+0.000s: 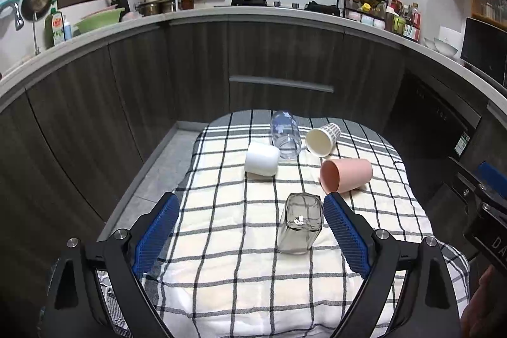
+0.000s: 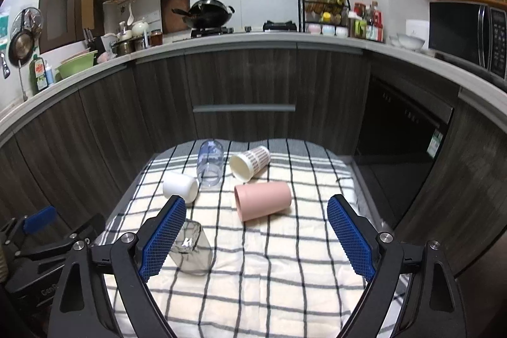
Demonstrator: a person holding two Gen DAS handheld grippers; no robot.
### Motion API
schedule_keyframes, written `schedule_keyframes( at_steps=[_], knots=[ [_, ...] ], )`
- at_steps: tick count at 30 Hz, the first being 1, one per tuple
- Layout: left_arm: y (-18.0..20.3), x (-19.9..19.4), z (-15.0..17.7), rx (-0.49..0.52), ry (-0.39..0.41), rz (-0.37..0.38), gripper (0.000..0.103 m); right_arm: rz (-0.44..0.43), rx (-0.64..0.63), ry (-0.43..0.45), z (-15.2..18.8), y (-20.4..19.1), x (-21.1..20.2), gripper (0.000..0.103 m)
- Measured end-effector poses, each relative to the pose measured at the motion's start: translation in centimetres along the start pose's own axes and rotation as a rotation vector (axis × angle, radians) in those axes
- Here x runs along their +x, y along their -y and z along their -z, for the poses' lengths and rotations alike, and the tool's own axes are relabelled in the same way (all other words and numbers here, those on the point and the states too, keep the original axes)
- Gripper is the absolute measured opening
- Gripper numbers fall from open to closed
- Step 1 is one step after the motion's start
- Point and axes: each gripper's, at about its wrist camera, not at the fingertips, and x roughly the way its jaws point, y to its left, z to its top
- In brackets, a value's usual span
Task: Flip cup upside down
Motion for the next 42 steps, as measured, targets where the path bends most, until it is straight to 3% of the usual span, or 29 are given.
schedule_keyframes(
  at_steps=[42],
  knots=[
    [0.18, -0.01, 0.50, 0.004, -0.003, -0.006, 0.095, 0.001, -0.007, 0.003, 0.22, -0.18, 0.10, 0.094]
  ],
)
